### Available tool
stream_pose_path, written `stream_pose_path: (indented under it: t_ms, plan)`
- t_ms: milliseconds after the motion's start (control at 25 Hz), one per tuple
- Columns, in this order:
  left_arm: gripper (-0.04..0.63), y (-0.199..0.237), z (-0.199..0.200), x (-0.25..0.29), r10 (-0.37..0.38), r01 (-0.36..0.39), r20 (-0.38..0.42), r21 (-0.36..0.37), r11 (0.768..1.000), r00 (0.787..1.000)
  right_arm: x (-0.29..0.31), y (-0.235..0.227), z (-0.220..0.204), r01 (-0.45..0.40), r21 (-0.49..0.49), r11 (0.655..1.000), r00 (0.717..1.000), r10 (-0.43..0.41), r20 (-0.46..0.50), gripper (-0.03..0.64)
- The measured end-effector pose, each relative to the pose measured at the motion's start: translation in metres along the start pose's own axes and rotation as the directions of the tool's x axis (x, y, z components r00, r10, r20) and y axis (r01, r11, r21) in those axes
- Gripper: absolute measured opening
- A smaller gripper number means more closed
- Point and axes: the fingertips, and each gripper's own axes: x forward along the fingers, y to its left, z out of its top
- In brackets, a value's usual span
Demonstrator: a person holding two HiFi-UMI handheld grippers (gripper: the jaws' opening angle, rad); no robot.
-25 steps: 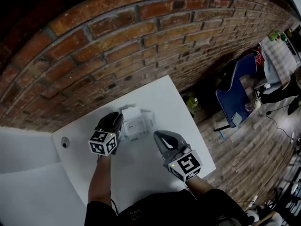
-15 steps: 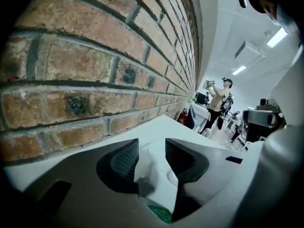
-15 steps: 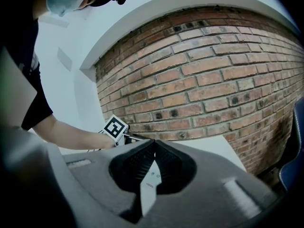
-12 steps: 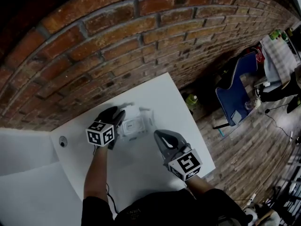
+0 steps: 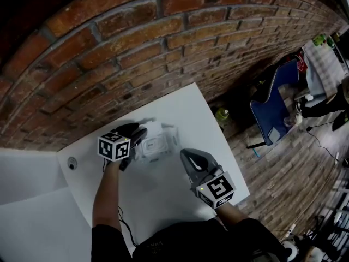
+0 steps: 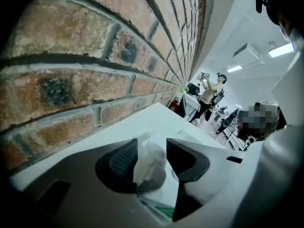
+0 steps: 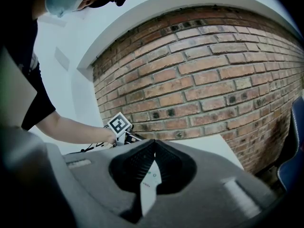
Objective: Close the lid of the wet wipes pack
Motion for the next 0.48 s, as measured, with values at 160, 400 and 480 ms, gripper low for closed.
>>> stream_pose_path:
  t_ms: [160,400,480]
  plan:
    - [0.183,-0.005,-0.006,0.003,-0.047,0.048,-0.054,0.024,0.999,0.997,0.000,0.000,0.001,0.002,0.006,1.000,1.000,-0.002,-0.005,-0.002]
    - [0.183,-0.010,0.000,-0.004,-0.071,0.073,-0.034,0.063,0.995,0.997,-0.003,-0.002,0.000,0.010,0.012,1.000,1.000,-0.010,0.000,-0.002]
    - [0.183,-0.011,0.003,-0.006,-0.070,0.071,-0.021,0.075,0.995,0.997,-0.004,-0.002,0.000,0.012,0.010,1.000,1.000,-0.012,0.002,-0.002]
